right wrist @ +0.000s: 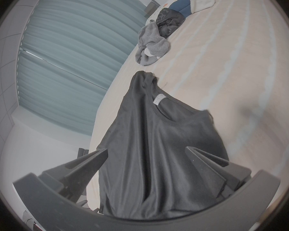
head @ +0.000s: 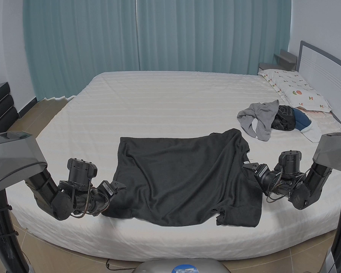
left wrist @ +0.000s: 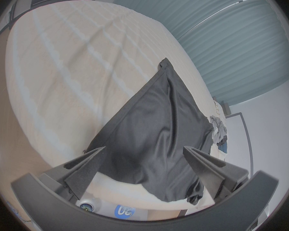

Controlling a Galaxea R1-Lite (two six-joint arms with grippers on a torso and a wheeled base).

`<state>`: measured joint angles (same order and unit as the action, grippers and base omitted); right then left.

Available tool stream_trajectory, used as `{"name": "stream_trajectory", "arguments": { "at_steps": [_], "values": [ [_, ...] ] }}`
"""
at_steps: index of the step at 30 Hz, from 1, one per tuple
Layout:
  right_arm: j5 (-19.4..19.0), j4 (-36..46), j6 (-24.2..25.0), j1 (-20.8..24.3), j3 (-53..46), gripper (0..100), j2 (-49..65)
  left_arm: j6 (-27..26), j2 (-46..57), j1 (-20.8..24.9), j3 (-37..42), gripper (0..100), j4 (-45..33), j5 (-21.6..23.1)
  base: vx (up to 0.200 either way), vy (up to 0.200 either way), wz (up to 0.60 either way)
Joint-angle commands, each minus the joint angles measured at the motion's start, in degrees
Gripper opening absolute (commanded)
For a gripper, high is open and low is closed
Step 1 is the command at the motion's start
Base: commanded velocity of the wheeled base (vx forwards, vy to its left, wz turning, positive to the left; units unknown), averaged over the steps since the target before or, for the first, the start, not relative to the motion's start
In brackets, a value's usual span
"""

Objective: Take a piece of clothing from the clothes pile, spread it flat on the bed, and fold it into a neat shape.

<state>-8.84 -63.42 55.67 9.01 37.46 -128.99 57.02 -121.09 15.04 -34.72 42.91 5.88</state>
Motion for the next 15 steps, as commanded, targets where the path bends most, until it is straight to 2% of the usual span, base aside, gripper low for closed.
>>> {"name": "stream_trajectory", "arguments": {
  "at_steps": [1, 10, 15],
  "values": [
    [-0.04, -0.31, 0.05, 0.13, -0.72, 100, 0.4, 0.38, -0.2, 0.25, 1.67, 100, 2.97, 0.36, 0.0, 0.0, 0.0],
    [-0.04, -0.39, -0.13, 0.48, -0.9, 100, -0.03, 2.57, 0.15, 1.04, 1.85, 100, 4.11, 0.54, 0.0, 0.0, 0.0],
    [-0.04, -0.39, -0.13, 0.66, -0.9, 100, -0.12, 2.57, 0.15, 1.39, 1.94, 100, 4.11, 0.54, 0.0, -0.2, 0.0]
  ]
}}
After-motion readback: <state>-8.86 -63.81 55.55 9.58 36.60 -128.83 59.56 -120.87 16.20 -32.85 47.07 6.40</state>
